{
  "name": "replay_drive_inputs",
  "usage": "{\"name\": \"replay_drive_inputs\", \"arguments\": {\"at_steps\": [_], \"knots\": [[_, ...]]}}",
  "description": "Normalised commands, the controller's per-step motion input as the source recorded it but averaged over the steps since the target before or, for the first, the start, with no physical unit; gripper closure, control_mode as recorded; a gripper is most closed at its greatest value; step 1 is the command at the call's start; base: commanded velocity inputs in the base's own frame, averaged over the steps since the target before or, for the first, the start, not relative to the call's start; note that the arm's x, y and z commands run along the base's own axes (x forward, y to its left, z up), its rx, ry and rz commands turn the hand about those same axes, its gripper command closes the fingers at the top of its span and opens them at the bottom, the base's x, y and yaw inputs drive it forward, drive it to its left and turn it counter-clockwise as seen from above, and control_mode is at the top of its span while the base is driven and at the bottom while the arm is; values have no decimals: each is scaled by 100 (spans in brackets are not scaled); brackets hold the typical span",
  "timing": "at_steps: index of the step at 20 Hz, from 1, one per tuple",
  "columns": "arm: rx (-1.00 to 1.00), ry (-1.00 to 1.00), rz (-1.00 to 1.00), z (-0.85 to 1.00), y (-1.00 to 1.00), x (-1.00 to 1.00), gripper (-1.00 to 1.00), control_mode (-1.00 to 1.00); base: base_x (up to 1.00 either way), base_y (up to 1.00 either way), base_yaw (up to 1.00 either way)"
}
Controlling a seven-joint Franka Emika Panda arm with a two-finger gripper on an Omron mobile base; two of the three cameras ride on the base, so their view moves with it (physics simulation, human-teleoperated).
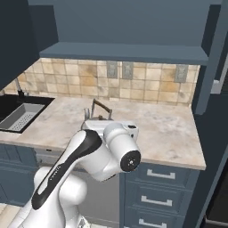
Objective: Open the cabinet, pick the kettle from the cabinet, and place it in the sink.
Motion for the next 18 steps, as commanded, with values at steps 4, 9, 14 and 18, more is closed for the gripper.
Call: {"name": "replay_drive_inputs", "arguments": {"at_steps": [4, 9, 14, 18], "knots": [[0, 0, 0, 0, 0, 0, 100, 100, -55, 14, 4], [0, 0, 0, 0, 0, 0, 100, 100, -47, 37, 14], [0, 0, 0, 0, 0, 0, 100, 100, -36, 63, 8], [0, 0, 0, 0, 0, 0, 100, 100, -43, 60, 6]]}}
